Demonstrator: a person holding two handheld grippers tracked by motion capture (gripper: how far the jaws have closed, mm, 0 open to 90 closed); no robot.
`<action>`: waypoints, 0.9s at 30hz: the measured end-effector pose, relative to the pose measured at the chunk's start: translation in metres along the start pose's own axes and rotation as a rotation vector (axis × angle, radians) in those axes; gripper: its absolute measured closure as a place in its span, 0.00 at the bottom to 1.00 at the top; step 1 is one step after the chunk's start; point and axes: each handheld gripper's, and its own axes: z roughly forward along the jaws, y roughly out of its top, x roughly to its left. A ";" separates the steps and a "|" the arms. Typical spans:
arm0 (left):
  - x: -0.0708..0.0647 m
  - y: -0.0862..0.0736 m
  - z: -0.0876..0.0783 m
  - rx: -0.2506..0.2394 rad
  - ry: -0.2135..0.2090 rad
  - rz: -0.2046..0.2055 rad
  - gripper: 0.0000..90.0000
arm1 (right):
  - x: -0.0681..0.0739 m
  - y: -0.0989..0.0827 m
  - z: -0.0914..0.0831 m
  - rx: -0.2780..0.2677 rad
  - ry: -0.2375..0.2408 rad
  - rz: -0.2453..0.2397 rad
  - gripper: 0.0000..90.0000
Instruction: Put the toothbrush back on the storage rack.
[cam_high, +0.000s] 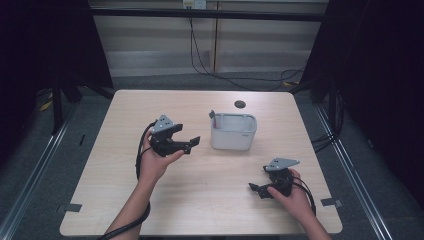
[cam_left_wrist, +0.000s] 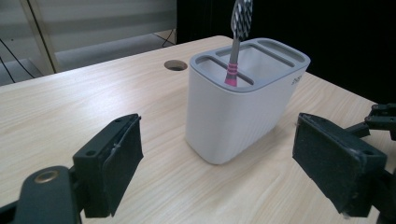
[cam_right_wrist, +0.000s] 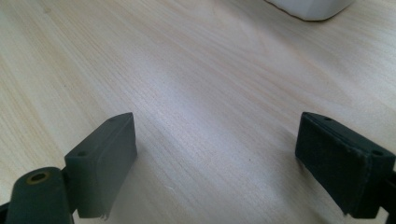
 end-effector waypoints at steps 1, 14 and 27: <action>0.001 -0.001 -0.001 0.000 -0.002 -0.003 0.17 | 0.000 0.000 0.000 0.000 0.000 0.000 0.14; 0.011 -0.012 -0.014 0.018 0.011 -0.008 0.18 | 0.000 0.000 0.000 0.000 0.000 0.000 0.14; 0.017 -0.026 -0.023 0.058 0.017 -0.012 0.18 | 0.000 0.000 0.000 0.000 0.000 0.000 0.14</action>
